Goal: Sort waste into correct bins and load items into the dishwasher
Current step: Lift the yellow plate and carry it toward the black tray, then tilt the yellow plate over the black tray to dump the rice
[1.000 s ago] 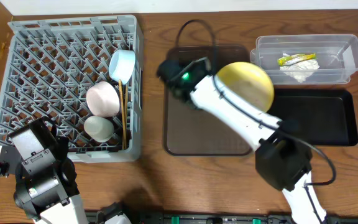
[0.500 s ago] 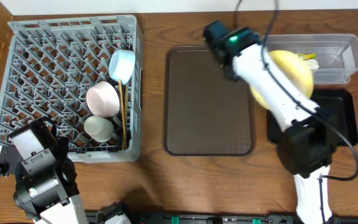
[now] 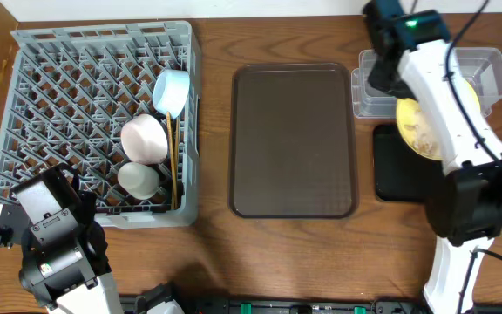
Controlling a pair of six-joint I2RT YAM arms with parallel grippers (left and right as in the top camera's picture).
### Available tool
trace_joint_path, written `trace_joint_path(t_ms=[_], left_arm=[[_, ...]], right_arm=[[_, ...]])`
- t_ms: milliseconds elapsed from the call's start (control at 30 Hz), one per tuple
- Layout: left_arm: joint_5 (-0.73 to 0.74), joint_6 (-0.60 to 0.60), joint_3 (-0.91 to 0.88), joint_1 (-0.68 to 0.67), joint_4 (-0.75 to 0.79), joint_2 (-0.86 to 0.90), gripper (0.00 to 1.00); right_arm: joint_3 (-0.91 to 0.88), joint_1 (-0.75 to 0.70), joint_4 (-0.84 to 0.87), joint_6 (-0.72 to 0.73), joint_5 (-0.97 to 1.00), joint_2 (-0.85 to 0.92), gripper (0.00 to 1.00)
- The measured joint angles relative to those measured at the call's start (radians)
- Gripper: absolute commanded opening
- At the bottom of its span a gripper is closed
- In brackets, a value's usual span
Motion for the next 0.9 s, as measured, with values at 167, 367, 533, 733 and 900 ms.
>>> trace_joint_path(t_ms=[167, 367, 533, 733, 900], left_arm=[[0.000, 0.000, 0.000, 0.000, 0.000, 0.000, 0.94], [0.000, 0.000, 0.000, 0.000, 0.000, 0.000, 0.94], [0.000, 0.000, 0.000, 0.000, 0.000, 0.000, 0.94], [0.000, 0.000, 0.000, 0.000, 0.000, 0.000, 0.94], [0.000, 0.000, 0.000, 0.000, 0.000, 0.000, 0.94]], right_arm=[[0.000, -0.093, -0.003, 0.000, -0.111, 0.000, 0.02], [0.000, -0.159, -0.024, 0.000, -0.210, 0.000, 0.02], [0.000, -0.191, -0.036, 0.000, -0.278, 0.000, 0.01], [0.000, -0.239, -0.054, 0.000, -0.386, 0.000, 0.02], [0.000, -0.288, -0.066, 0.000, -0.450, 0.000, 0.01]])
